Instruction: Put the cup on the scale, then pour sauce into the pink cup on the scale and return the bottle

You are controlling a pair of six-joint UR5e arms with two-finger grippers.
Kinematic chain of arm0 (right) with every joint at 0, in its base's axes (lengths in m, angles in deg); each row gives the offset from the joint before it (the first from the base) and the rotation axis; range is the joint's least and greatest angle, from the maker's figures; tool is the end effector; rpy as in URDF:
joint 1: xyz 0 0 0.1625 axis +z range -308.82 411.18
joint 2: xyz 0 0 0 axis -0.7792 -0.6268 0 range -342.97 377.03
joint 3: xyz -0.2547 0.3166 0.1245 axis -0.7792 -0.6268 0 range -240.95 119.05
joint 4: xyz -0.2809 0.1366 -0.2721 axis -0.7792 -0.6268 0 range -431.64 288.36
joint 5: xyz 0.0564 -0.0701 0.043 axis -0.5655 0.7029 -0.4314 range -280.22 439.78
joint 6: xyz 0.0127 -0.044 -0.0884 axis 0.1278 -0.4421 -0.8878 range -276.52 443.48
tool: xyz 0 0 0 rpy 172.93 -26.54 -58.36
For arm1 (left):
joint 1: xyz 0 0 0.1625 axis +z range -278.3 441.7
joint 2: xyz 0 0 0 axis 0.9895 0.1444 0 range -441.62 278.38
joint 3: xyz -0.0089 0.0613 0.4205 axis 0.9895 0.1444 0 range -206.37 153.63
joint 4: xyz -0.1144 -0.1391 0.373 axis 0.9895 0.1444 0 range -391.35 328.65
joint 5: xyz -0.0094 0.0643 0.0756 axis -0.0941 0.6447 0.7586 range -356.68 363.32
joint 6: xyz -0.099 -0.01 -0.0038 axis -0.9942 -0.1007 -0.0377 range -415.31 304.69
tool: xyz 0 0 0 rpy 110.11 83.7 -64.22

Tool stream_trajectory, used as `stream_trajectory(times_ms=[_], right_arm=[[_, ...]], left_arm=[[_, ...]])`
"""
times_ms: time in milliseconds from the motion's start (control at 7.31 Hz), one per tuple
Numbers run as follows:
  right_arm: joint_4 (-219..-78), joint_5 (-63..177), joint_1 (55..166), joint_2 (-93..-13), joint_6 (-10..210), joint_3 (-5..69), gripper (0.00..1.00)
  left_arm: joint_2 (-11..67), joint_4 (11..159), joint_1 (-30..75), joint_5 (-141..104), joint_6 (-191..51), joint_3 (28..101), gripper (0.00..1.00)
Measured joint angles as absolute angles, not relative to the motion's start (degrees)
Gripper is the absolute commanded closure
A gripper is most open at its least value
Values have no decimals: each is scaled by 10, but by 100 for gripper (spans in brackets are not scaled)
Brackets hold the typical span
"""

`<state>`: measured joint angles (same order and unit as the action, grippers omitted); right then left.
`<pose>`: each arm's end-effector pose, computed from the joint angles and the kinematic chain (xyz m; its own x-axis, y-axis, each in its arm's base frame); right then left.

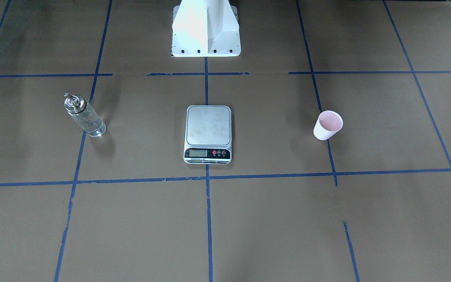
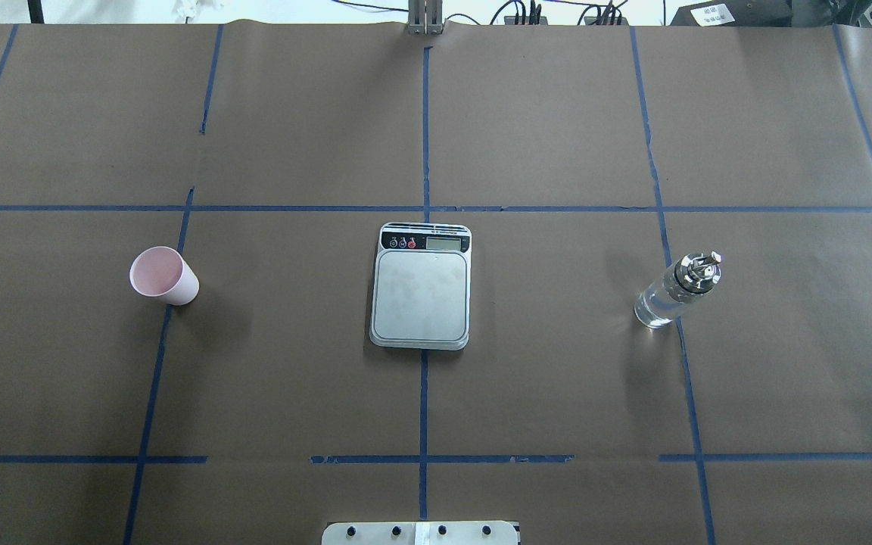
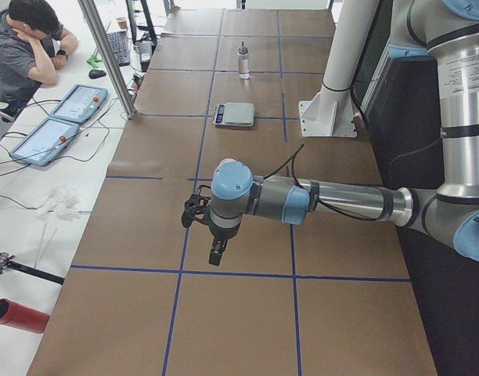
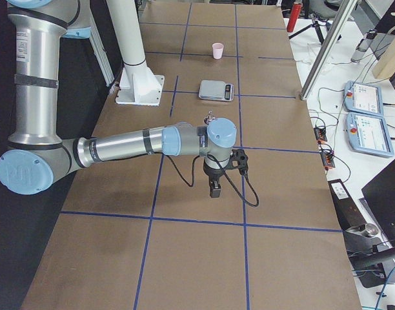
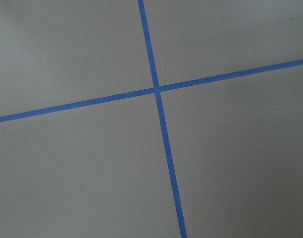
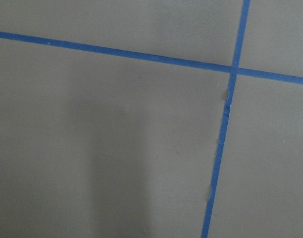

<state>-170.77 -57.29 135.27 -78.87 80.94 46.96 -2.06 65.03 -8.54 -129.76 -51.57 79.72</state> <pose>0.0144 -0.4468 0.5663 0.6685 -0.1507 0.7283 0.1327 0.9877 0.0826 -0.0670 -0.4256 0.5923 0.7297 0.2028 -0.6530 -0.0436 0.9668 0.2516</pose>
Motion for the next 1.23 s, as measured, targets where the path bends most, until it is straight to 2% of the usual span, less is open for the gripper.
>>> stream_trajectory(times_ms=[274,821,1232], right_arm=[[-1706,-606,1352,-783,813,473,0],[-1648,-611,1358,-734,822,478,0],[-1575,-597,1372,-739,849,474,0]], left_arm=[[-14,688,-83,-1297,-520,800,0],[-11,955,-83,-1295,-523,794,0],[6,1010,-83,-1299,-622,793,0]])
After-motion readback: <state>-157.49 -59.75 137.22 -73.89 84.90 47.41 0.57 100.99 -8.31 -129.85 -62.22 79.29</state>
